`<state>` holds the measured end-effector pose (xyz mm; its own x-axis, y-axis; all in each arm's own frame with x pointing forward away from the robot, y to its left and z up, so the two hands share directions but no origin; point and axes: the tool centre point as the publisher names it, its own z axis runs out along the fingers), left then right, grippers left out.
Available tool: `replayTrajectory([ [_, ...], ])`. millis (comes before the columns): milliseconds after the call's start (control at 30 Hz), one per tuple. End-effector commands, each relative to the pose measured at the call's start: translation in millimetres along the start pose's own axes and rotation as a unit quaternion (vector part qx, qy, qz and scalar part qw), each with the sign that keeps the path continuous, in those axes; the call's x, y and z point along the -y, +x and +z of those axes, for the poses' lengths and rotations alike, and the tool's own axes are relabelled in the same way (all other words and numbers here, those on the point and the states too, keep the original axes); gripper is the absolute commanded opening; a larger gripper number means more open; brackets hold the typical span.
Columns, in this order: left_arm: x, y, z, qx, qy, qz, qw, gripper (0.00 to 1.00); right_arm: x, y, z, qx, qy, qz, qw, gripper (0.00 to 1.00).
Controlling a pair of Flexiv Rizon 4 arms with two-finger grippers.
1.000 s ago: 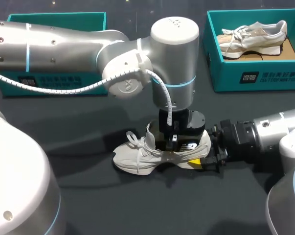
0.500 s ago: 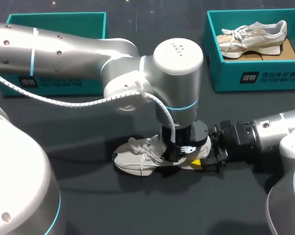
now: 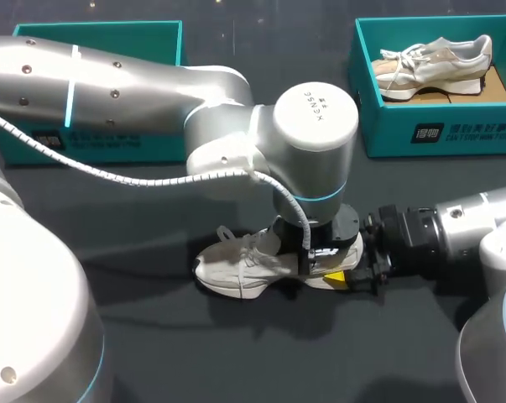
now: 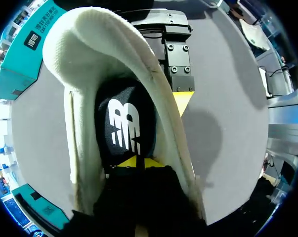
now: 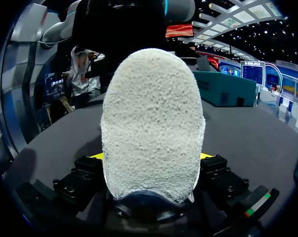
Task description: Take the shoe out of the shoebox, open the shoe tongue, remove and reinsert the insole, then place the shoe into the shoebox
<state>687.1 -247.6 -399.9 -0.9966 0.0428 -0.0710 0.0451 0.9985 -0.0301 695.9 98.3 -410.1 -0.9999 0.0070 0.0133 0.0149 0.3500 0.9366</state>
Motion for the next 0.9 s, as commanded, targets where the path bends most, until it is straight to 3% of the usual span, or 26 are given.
replayTrajectory([
  [33,-2,-20.4,4,-0.015,0.013,-0.007,1.0,0.0,-2.4,2.0,1,-0.001,0.003,0.0,1.0,0.0],
  [400,-18,-25.4,-28,-0.083,0.081,-0.03,0.993,0.0,-2.4,2.0,1,-0.001,0.003,0.0,1.0,0.0],
  [900,-28,-12.7,-56,-0.13,0.169,-0.025,0.977,0.0,-2.4,2.0,1,-0.001,0.003,0.0,1.0,0.0],
])
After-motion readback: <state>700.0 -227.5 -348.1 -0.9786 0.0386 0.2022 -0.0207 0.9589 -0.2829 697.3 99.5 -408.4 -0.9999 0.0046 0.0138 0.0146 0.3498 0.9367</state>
